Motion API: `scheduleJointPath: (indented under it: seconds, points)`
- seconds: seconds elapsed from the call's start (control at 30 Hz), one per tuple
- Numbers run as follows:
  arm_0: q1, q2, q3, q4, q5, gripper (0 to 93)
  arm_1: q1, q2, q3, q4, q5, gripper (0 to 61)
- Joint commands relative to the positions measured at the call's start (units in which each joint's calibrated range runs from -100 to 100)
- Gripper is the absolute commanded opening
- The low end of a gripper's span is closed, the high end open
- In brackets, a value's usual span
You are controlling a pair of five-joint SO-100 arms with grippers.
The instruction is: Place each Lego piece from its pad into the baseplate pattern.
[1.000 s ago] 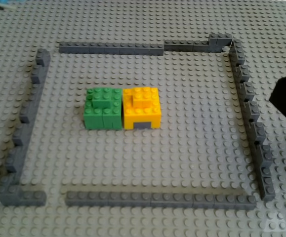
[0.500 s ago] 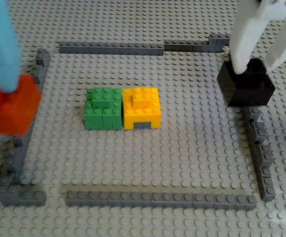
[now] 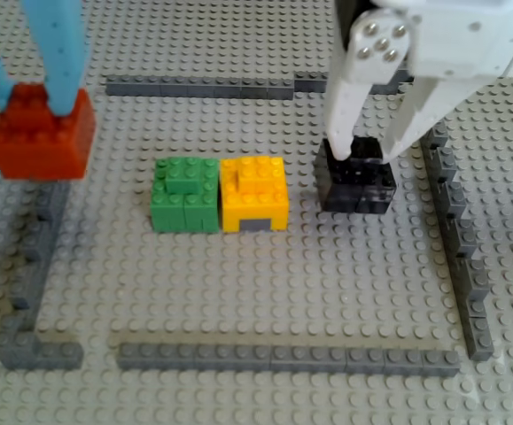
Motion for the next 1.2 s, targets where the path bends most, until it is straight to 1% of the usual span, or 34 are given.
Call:
scheduleJointPath:
  seconds: [0.0,0.2,0.37,0.53,0.67,0.7,1.17]
  points:
    - [-1.80,-0.76,1.16,-0.25,-1.39,6.7,0.52,1.26,-1.72,-2.92,-0.34,0.2]
    - [-4.05,-0.67,4.14,-0.49,-3.64,6.7,0.38,2.63,-1.72,-4.95,-0.78,0.2]
    - [-4.12,-0.58,7.76,-5.21,-4.03,6.7,0.23,2.98,-0.81,-6.58,-0.93,0.2]
    - [-4.12,-0.50,10.65,-7.49,-4.08,6.7,0.23,3.32,0.00,-7.64,-0.98,0.2]
    - [-4.12,1.65,10.10,-7.57,-4.12,6.7,0.38,3.32,0.36,-7.80,-1.02,0.2]
    - [-4.12,3.62,8.84,-7.89,-4.12,6.7,0.60,3.23,0.90,-8.61,-0.93,0.2]
    - [-4.19,6.88,6.31,-8.95,-4.12,6.7,-0.13,2.63,1.44,-8.37,-0.93,0.2]
